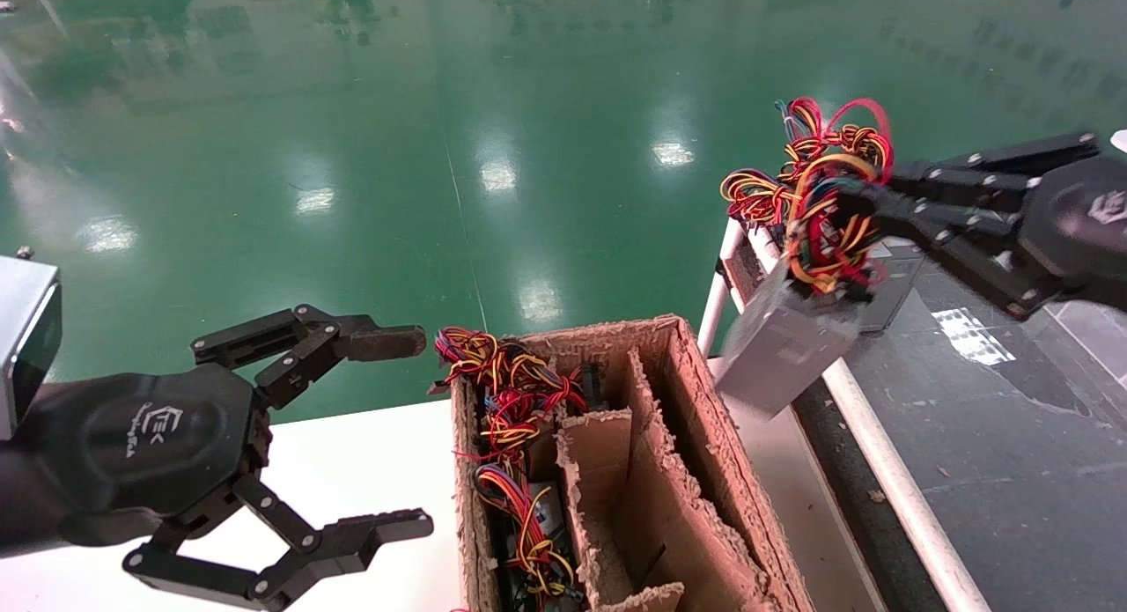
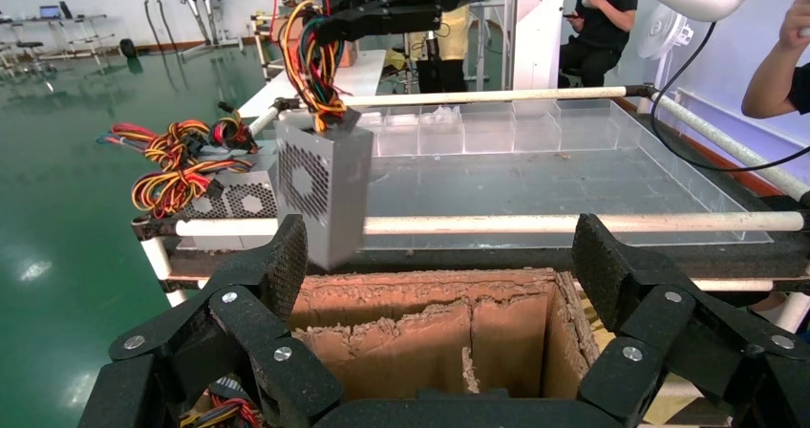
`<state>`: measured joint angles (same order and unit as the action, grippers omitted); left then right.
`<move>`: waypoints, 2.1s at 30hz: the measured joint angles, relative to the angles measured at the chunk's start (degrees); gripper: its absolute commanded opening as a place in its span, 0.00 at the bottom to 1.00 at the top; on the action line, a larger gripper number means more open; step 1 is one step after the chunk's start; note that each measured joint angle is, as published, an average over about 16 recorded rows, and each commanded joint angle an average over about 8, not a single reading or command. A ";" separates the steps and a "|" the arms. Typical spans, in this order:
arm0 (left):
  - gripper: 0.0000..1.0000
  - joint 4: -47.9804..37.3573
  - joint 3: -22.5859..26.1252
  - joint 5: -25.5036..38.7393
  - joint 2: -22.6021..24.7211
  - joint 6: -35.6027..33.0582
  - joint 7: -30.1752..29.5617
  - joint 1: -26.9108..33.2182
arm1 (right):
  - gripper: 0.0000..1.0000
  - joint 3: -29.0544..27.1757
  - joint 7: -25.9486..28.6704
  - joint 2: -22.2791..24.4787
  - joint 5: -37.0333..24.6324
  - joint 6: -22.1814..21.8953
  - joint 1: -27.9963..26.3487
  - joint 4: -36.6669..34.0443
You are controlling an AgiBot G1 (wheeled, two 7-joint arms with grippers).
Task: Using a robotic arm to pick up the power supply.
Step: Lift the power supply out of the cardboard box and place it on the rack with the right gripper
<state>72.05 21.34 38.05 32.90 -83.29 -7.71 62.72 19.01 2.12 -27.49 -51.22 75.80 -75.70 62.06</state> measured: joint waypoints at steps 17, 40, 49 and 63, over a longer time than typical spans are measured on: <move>1.00 0.00 0.01 0.00 0.00 0.00 0.00 0.00 | 0.00 -1.41 -6.30 4.44 -2.58 1.43 -2.59 -15.88; 1.00 0.00 0.01 -0.01 0.00 0.00 0.01 0.00 | 0.00 3.14 -16.59 -2.94 -14.70 -5.43 -12.72 -38.03; 1.00 0.00 0.02 -0.01 -0.01 0.01 0.01 0.00 | 0.00 5.79 -18.32 -7.87 -19.28 -6.56 -19.44 -46.01; 1.00 0.00 0.02 -0.01 -0.01 0.01 0.01 0.01 | 0.00 7.97 -21.95 -12.87 -22.93 -8.61 -25.90 -54.55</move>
<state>72.05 21.36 38.03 32.89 -83.28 -7.70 62.72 26.99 -19.83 -40.36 -74.15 67.20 -101.60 7.51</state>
